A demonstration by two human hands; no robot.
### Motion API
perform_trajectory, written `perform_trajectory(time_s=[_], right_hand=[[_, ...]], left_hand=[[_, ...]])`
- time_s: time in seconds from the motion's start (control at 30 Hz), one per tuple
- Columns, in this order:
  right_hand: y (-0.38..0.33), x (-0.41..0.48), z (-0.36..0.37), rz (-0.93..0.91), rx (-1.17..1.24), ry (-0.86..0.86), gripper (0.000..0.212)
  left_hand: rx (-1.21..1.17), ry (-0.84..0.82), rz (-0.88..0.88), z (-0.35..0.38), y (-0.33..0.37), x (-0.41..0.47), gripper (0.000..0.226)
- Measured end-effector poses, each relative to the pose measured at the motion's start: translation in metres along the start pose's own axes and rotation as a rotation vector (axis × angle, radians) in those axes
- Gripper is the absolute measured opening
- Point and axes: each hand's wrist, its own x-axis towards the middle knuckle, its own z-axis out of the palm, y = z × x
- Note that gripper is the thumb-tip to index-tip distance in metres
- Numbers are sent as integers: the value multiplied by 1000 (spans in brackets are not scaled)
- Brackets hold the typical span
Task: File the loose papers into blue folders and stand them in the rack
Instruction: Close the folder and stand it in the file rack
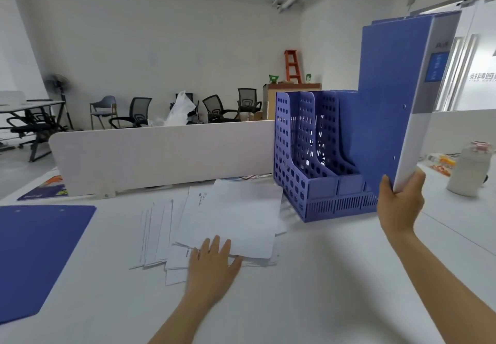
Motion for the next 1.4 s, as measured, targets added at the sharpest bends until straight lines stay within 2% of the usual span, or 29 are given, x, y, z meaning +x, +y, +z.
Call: perform_trajectory(time_s=[0.17,0.4,0.77,0.9,1.0,1.13,1.23,1.4], right_hand=[[9,31,13,19,-54,-61,34],[18,68,34,-33,-269,-220,32],[29,91,57,175,-318,-393,39],[40,88,63,203,-389,-422,37],[42,92,65,203,-469,-430,40],[46,100,72,224,-480,-441,42],[49,109,77,258,-491,-454,38],[51,123,85,280,-554,-505,47]], left_hand=[[-6,-4,1,0,-1,0,58],[-24,1,-5,4,-2,2,59],[-10,5,-3,5,-3,6,59],[-2,7,-7,8,-3,7,90],[-5,11,-13,9,-4,8,70],[13,26,-3,10,-3,8,104],[13,27,-9,10,-3,8,106],[9,25,-20,10,-4,10,106]])
